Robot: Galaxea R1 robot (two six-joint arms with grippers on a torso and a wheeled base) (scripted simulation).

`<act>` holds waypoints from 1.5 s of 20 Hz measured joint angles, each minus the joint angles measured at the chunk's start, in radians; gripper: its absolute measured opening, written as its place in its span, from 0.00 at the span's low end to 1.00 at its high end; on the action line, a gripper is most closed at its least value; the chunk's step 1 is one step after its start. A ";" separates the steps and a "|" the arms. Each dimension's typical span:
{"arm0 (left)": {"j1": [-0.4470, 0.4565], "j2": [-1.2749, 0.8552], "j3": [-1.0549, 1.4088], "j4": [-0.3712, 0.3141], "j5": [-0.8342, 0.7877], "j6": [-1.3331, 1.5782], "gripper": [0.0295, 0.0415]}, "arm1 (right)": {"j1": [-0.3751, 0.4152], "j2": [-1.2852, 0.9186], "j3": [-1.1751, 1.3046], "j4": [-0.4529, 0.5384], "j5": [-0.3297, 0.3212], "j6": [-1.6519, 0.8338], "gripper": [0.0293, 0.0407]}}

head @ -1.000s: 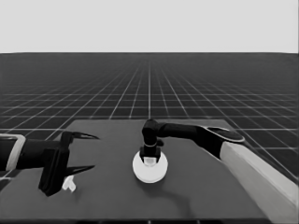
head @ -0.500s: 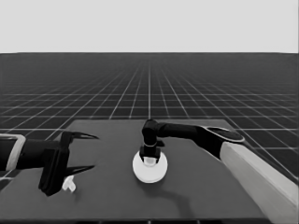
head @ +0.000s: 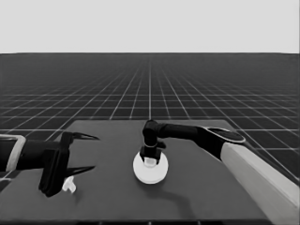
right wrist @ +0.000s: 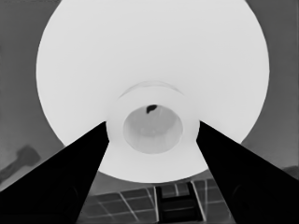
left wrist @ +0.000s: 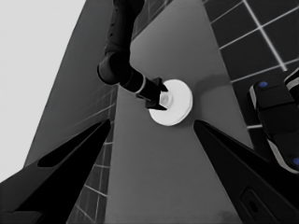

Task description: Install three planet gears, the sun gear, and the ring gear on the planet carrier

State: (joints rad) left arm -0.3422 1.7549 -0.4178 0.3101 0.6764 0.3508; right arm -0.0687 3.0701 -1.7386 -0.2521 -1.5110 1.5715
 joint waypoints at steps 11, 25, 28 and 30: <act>0.000 0.000 0.000 0.000 0.000 0.000 0.75 | -0.013 -0.002 -0.002 0.000 0.000 0.096 0.49; 0.000 0.000 0.000 0.000 0.000 0.000 0.75 | -0.014 -0.002 -0.002 0.000 -0.001 0.218 0.49; 0.000 0.000 0.000 0.000 0.000 0.000 0.75 | -0.014 -0.002 -0.002 0.000 -0.001 0.245 0.49; 0.000 0.000 0.000 0.000 0.000 0.000 0.75 | -0.014 -0.002 -0.002 0.000 -0.001 0.262 0.49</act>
State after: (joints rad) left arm -0.3422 1.7549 -0.4178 0.3101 0.6764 0.3508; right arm -0.0826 3.0680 -1.7409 -0.2521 -1.5118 1.8335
